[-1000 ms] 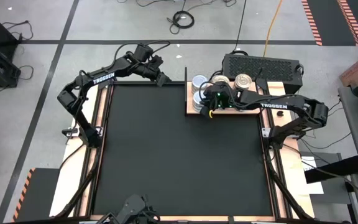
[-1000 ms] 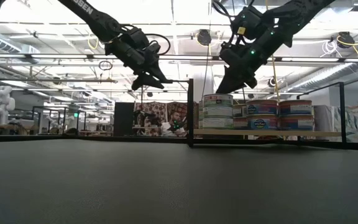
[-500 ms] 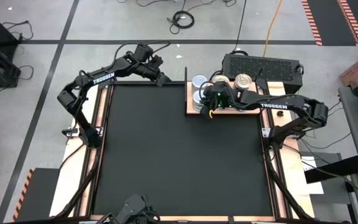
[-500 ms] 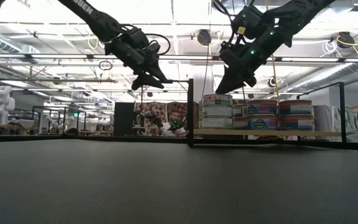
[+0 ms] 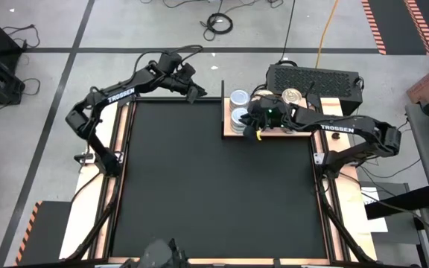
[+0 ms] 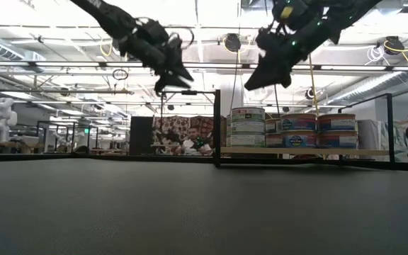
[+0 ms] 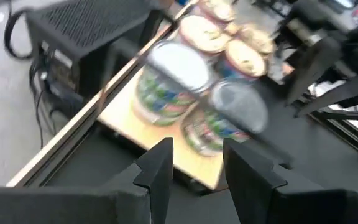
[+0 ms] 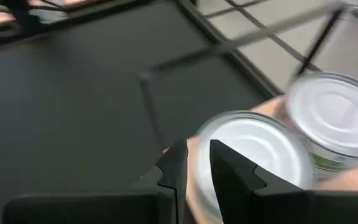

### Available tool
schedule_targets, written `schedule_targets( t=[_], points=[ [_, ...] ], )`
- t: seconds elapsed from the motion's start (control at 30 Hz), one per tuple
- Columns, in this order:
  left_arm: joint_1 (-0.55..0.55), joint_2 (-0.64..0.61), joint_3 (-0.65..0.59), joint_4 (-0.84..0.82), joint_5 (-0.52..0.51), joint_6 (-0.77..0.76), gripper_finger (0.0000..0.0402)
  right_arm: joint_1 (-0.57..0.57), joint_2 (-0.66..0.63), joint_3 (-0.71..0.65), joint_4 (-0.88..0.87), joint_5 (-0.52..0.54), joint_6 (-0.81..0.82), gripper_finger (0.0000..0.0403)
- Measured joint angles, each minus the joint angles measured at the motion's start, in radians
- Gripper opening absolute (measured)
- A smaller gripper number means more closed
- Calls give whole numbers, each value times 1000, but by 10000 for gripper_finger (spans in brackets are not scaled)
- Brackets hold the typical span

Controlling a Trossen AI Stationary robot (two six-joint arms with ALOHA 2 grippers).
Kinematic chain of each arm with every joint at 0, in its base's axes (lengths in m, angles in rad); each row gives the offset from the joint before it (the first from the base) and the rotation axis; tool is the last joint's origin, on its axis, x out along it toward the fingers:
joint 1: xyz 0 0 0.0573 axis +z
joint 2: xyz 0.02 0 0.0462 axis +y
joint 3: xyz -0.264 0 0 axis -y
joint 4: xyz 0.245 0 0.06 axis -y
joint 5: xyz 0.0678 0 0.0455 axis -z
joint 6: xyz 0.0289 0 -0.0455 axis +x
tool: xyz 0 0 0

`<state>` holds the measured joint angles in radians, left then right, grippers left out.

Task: Stack canned seafood by type on shelf
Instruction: Return to Home Position

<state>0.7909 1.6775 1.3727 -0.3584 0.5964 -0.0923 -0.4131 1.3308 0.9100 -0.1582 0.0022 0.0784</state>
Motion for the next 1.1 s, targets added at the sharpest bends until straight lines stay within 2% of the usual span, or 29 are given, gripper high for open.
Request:
schedule_targets(
  t=[0.1, 0.23, 0.4, 0.53, 0.7, 0.8, 0.93, 1.1],
  points=[
    [-44, -57, 0, 16, -9, 17, 141, 23, -35, 0, -1, -34, 0, 63],
    [-129, -158, -18, 31, -77, 63, 141, 68, -90, 0, -4, -34, 0, 63],
    [-235, -314, -141, 148, -129, 73, 141, 147, -174, -6, -7, -34, -2, 63],
    [-304, -455, -298, 265, -150, 44, 141, 214, -249, -53, 4, -34, 10, 63],
    [-380, -645, -538, 459, -278, -4, 141, 285, -355, -174, 105, -27, 40, 63],
    [-399, -757, -661, 529, -341, -5, 141, 307, -419, -272, 224, -26, 58, 63],
    [-422, -878, -856, 682, -346, -8, 141, 318, -495, -417, 415, -26, 67, 63],
    [-432, -975, -1069, 888, -347, -87, 141, 317, -569, -581, 607, -28, 92, 63]
  ],
)
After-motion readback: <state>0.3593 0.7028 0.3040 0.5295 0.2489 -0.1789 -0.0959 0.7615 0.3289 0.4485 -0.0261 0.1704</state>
